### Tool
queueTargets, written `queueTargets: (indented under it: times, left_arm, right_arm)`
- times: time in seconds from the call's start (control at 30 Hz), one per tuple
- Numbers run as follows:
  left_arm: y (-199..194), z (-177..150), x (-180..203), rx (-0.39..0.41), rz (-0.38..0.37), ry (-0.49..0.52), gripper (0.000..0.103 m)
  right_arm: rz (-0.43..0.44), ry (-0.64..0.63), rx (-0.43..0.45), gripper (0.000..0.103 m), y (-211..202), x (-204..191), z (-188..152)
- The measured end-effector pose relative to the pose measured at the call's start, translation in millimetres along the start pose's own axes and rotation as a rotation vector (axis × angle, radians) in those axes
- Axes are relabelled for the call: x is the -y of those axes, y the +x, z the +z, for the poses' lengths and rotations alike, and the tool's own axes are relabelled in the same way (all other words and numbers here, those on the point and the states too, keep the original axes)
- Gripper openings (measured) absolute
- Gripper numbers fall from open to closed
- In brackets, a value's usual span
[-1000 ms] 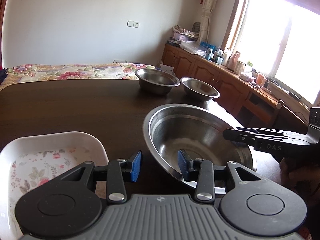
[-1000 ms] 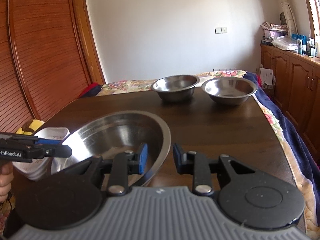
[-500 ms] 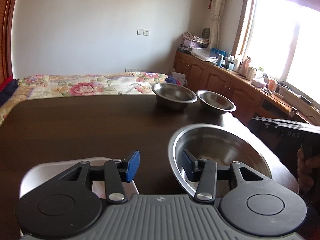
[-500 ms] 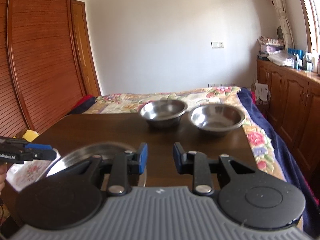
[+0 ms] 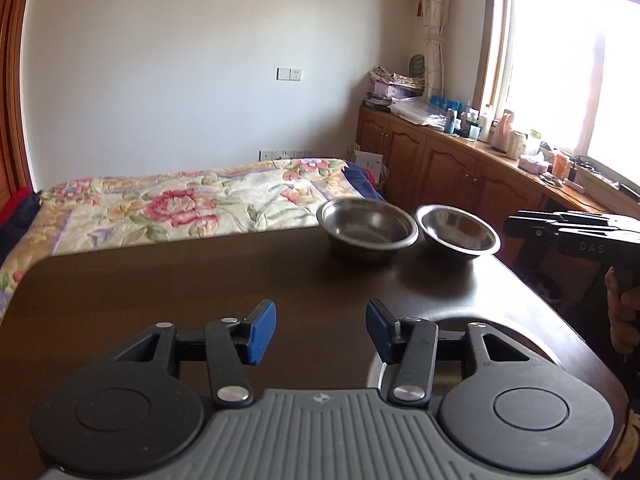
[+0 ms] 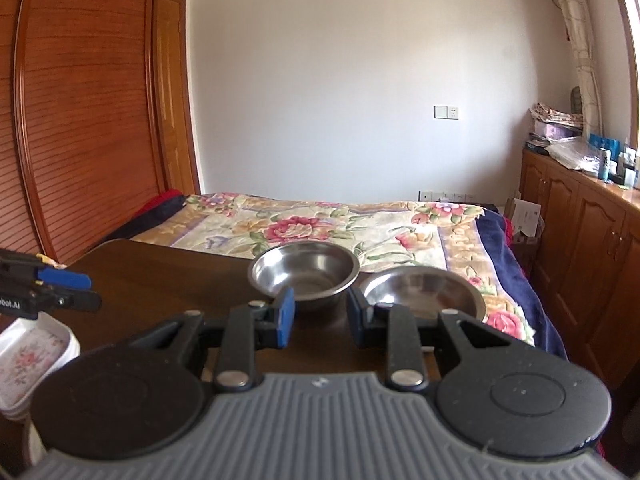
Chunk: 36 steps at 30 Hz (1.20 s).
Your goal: Organize plates and bowls
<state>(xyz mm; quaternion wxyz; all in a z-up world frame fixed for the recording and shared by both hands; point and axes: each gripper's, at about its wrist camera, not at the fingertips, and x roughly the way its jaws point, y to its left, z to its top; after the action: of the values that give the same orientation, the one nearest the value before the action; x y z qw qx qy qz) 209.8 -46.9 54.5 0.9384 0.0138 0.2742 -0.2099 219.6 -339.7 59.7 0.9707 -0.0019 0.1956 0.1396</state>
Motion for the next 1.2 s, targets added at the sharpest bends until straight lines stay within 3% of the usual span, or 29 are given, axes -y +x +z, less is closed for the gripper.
queueTargets:
  times: [0.43, 0.83, 1.2]
  left_arm:
    - [58.6, 47.0, 5.0, 0.001, -0.025, 0.023, 0.048]
    - [121.4, 60.5, 14.2, -0.091, -0.047, 0.04, 0.041]
    - [167.7, 65.6, 6.2, -0.192, -0.087, -0.053, 0.038]
  right_arm:
    - [-0.004, -0.099, -0.088, 0.03, 72.5, 6.0, 20.0]
    - [-0.035, -0.161, -0.149, 0.03, 112.0, 5.0, 26.2]
    - [-0.039, -0.182, -0.166, 0.03, 120.3, 1.5, 23.0]
